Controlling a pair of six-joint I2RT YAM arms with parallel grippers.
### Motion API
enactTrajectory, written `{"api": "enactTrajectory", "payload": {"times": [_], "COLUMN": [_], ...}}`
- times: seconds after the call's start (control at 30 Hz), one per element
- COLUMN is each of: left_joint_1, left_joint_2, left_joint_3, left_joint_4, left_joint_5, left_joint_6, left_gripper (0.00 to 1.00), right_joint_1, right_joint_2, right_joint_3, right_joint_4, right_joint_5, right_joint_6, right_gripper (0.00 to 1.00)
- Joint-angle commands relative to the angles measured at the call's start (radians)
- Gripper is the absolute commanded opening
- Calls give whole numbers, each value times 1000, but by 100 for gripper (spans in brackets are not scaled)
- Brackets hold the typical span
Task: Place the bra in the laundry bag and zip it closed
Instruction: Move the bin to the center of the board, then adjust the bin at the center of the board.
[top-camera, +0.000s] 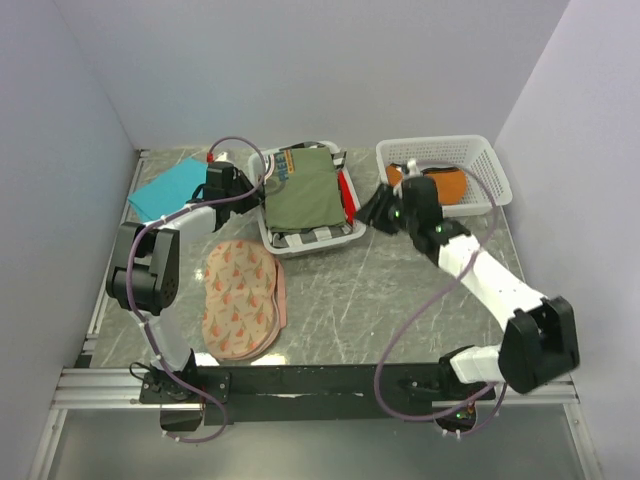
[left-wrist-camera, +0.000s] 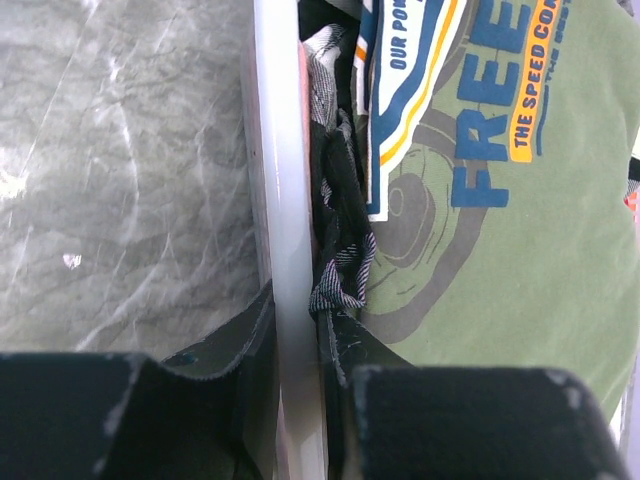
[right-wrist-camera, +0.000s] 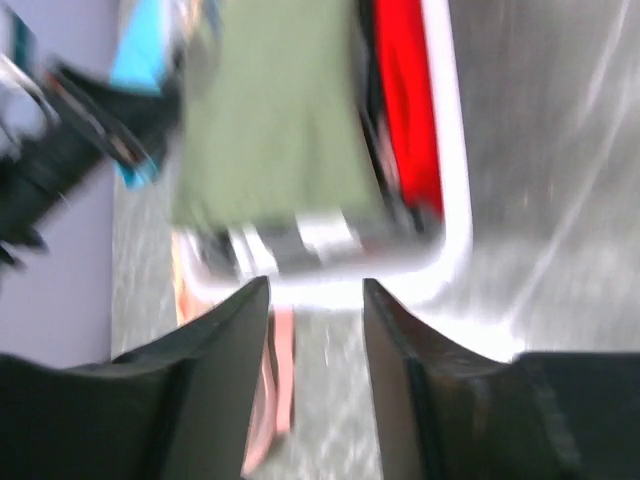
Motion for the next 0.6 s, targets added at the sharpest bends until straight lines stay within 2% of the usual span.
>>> {"api": "enactTrajectory", "payload": {"times": [0.0,0.17,0.47,0.57], "left_joint_1": [-12,-13,-13,-13], "left_joint_2": [-72,-87,-123,-129], "left_joint_3": [-11,-16,-29,-45], "left_joint_4": [42,50,27,39], "left_joint_5": [4,10,-3,2], "left_joint_6": [-19,-27,-9,-16], "left_gripper": [15,17,18,18], "right_joint_1": [37,70,71,73], "right_joint_2": [-143,-182,-81,-17], "right_joint_3": [-289,-380,-395,-365], "right_joint_4": [154,218,359,352], "right_joint_5": [63,90,71,70], "right_joint_6": [173,245,280,290], "right_gripper": [49,48,48,47]}}
